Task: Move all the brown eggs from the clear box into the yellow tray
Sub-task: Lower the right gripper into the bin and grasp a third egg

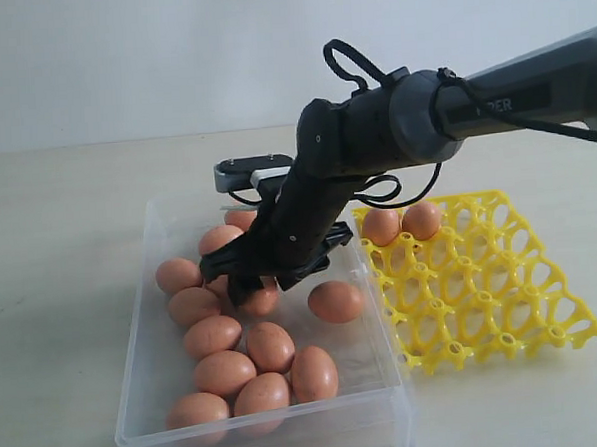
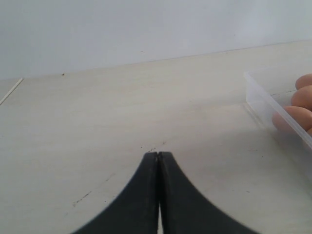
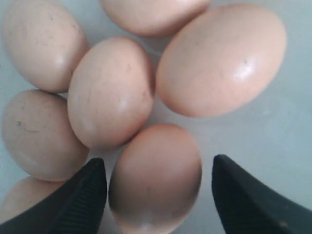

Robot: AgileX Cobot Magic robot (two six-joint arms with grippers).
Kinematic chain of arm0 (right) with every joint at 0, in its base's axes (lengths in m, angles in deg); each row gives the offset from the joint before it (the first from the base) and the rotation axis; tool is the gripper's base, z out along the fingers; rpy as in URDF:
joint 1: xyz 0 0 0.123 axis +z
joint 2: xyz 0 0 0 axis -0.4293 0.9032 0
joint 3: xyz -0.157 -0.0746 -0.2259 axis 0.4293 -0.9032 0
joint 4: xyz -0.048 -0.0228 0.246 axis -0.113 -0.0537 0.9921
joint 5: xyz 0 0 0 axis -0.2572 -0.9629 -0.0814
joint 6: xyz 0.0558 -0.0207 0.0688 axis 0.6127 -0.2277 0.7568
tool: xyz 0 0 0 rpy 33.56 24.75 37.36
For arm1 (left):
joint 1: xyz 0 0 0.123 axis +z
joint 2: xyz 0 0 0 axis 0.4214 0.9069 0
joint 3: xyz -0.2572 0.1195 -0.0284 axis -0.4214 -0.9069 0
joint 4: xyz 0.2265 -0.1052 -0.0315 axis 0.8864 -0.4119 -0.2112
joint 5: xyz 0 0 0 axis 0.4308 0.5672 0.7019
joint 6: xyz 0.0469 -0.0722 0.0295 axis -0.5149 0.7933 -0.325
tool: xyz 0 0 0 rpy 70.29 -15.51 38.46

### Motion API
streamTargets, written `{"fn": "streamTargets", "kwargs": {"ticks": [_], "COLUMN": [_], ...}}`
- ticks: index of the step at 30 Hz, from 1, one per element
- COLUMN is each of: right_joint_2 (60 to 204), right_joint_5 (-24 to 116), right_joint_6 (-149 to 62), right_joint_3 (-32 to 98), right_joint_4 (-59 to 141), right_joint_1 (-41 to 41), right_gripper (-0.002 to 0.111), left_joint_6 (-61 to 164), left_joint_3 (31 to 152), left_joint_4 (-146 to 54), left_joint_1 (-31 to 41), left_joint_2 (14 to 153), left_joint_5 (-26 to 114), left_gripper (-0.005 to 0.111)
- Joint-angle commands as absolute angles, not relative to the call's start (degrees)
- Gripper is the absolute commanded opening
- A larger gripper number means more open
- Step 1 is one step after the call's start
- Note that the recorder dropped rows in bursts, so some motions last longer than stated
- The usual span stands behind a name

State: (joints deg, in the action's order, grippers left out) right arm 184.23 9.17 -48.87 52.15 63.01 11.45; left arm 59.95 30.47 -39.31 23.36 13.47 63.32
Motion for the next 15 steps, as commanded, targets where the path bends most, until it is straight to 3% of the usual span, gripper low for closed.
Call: {"fn": "streamTargets", "kwargs": {"ticks": [1, 15], "right_joint_2": [184.0, 186.2], "right_joint_5": [9.6, 8.3], "right_joint_6": [-49.7, -50.1], "right_joint_3": [54.6, 54.9], "right_joint_4": [62.1, 61.8], "right_joint_1": [11.1, 11.2], "right_gripper": [0.061, 0.061], "left_joint_6": [60.3, 60.3], "left_joint_3": [30.7, 30.7], "left_joint_4": [-39.2, -39.2], "left_joint_1": [23.3, 23.3], "left_joint_2": [13.5, 13.5], "left_joint_5": [62.5, 62.5], "left_gripper": [0.000, 0.000]}}
